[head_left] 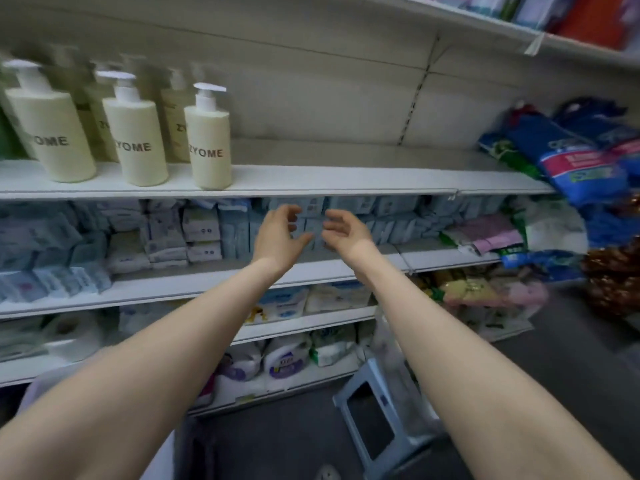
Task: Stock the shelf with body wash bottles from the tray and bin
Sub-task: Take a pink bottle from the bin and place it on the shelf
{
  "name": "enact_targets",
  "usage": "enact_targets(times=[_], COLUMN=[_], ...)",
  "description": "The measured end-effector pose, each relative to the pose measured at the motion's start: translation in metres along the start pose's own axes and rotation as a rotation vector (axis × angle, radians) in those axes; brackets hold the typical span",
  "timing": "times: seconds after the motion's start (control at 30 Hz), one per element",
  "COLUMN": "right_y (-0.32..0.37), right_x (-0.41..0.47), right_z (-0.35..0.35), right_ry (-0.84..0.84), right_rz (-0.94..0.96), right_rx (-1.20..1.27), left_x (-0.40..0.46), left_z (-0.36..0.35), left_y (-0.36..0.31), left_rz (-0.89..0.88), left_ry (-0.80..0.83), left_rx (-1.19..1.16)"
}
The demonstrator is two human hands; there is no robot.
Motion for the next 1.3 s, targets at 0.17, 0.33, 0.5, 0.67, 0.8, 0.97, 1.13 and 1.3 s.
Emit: enact_targets(times=[0.17, 0.33, 0.5, 0.67, 0.8, 0.97, 1.13, 1.3], right_y=[-0.047, -0.095, -0.151, -0.206, -0.252, -0.303, -0.347, -0.386], right_x=[-0.005, 0.001, 0.024, 0.058, 0.076, 0.095, 0.119, 0.156], right_z=[0.073, 0.149, 0.226, 0.284, 0.310, 0.320, 0.321, 0.306], right_ry=[-0.088, -0.173, -0.200, -0.174, -0.129, -0.113, -0.074, -0.028], right_rz=[-0.081, -0.123, -0.182, -0.251, -0.312, -0.393, -0.486, -0.538], right_rx=[0.086, 0.118, 0.132, 0.086, 0.084, 0.081, 0.087, 0.060], left_x=[-0.003, -0.002, 0.001, -0.001, -0.008, -0.023, -0.026, -0.023], left_z=[-0.075, -0.159, -0.254, -0.337, -0.390, -0.435, -0.479, -0.523], left_y=[-0.033, -0.061, -0.082, -0.081, -0.066, -0.040, 0.006, 0.055], left_rz=[-0.043, -0.085, -0.063, -0.005, 0.031, 0.091, 0.119, 0.140], left_ry=[0.139, 0.254, 0.345, 0.420, 0.478, 0.557, 0.640, 0.746], left_rx=[-0.057, -0.128, -0.193, -0.233, -0.223, -0.185, -0.082, 0.000])
Point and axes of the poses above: each hand's wrist, its own x-axis towards the middle knuckle, its own z-axis out of the back of the hand, y = z × x, the point moved 8 cm from there along x, towards the middle knuckle, and after that the axes turned 14 degrees about -z, right-handed, at the moved point
